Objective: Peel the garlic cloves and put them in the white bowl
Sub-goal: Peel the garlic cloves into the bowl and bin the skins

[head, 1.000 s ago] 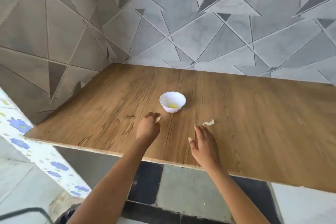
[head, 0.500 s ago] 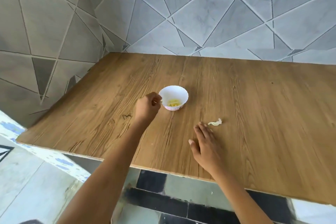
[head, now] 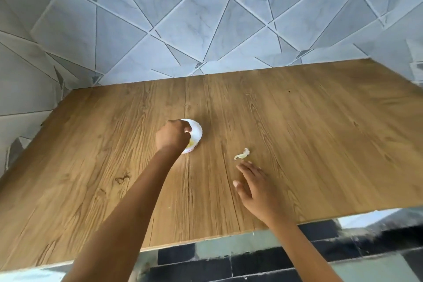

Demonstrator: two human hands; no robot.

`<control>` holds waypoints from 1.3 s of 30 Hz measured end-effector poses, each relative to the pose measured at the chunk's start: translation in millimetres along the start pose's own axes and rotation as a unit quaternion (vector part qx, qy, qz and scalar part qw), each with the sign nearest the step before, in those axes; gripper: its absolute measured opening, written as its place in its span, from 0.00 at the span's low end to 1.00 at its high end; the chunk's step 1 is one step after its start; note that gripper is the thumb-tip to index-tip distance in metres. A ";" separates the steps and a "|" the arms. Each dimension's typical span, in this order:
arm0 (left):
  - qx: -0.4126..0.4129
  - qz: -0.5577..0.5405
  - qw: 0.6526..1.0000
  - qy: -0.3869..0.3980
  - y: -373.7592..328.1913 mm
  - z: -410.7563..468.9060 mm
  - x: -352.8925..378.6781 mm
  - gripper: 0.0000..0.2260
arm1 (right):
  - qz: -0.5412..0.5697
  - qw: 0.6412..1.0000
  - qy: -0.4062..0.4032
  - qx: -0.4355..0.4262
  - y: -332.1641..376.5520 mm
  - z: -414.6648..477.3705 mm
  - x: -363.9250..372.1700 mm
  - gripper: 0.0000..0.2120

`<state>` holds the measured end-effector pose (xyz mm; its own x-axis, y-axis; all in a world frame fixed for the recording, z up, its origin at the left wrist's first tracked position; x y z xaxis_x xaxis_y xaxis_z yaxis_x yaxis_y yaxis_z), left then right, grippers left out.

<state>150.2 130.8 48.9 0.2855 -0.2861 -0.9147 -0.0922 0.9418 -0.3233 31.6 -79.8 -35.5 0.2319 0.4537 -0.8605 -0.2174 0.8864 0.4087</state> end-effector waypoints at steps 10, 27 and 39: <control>0.193 -0.125 0.969 0.090 -100.3 -56.9 62.2 0.10 | -0.008 0.995 -0.046 0.085 -45.3 8.0 -26.2 0.25; -0.007 -0.430 0.875 0.223 -83.6 -75.2 59.8 0.11 | 0.561 0.771 0.035 0.299 -40.7 50.1 -29.8 0.12; -0.018 -0.361 0.920 0.152 -61.4 -70.4 52.7 0.03 | 0.496 0.834 0.048 0.237 -23.8 57.7 -14.1 0.09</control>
<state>103.7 45.5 3.4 0.0044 -0.8758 -0.4827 -0.0169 0.4825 -0.8757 88.2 -102.0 -15.6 0.0789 0.9961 -0.0383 0.1463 0.0265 0.9889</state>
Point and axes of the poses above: each hand's wrist, its own z-axis towards the middle knuckle, its own x-axis out of the palm, y = z × x, the point moved 5 cm from there along z, towards the middle knuckle, and after that the axes turned 11 degrees about -y, right-handed, at the moved point
